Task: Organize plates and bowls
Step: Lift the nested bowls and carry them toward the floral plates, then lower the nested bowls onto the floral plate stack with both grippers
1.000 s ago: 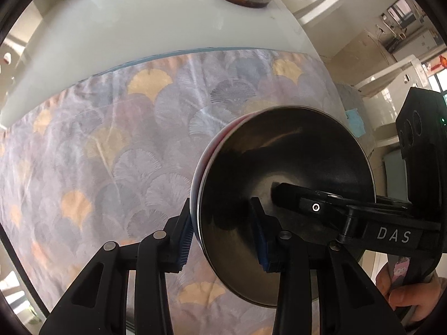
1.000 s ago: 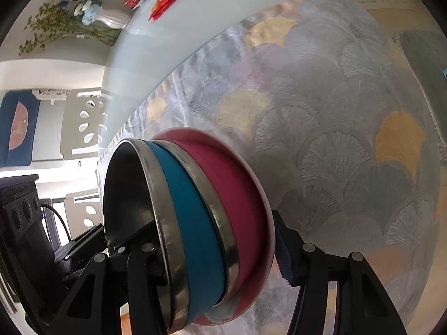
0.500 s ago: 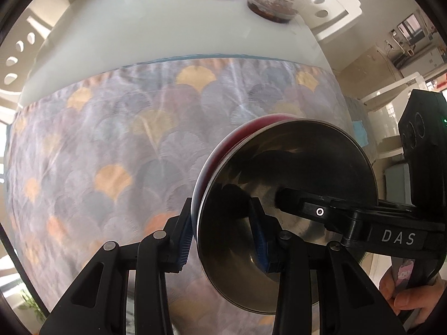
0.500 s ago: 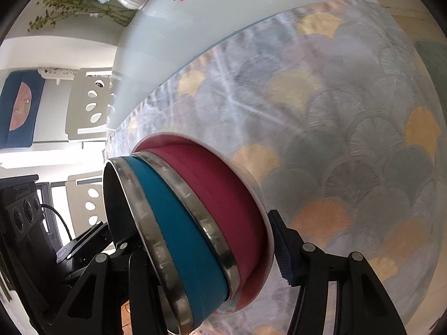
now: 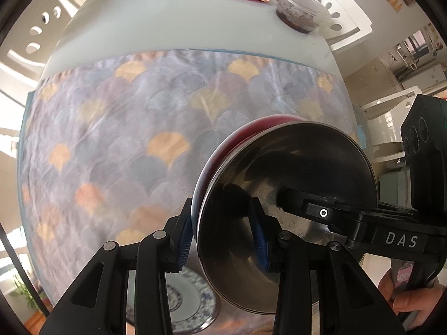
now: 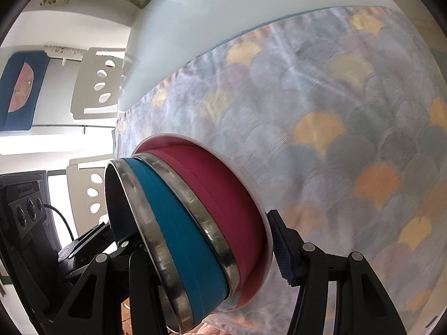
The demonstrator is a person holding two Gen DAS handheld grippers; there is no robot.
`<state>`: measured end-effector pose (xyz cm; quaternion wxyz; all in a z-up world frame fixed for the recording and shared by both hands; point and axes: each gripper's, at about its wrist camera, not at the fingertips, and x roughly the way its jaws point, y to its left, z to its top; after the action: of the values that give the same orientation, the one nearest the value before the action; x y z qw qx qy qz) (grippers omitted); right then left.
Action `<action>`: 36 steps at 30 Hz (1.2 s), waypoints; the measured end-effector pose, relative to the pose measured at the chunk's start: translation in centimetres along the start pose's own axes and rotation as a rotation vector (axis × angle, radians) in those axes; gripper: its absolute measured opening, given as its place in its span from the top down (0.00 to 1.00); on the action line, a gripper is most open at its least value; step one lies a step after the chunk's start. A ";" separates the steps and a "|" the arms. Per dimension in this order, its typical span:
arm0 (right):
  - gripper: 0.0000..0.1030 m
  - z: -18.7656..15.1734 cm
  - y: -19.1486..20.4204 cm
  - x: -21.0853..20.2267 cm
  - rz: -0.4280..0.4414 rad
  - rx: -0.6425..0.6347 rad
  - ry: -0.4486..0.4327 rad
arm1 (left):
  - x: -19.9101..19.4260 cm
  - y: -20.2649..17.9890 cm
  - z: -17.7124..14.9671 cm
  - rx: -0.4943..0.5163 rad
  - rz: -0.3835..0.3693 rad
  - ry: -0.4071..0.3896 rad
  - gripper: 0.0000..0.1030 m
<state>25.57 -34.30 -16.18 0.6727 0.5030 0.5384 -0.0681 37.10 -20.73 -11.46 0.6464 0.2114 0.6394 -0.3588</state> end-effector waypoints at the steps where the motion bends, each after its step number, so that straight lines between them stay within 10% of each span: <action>1: 0.46 -0.3 0.5 0.2 -0.003 -0.004 0.003 | -0.2 0.5 -0.3 -0.005 -0.002 0.000 0.67; 36: 0.46 -10.8 10.2 6.9 -0.098 -0.089 0.137 | -1.9 12.4 -13.4 -0.177 -0.099 0.078 0.67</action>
<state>27.77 -18.21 -14.57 0.6518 0.4493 0.6096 -0.0423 37.35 -2.46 -13.12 0.6188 0.1354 0.7028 -0.3239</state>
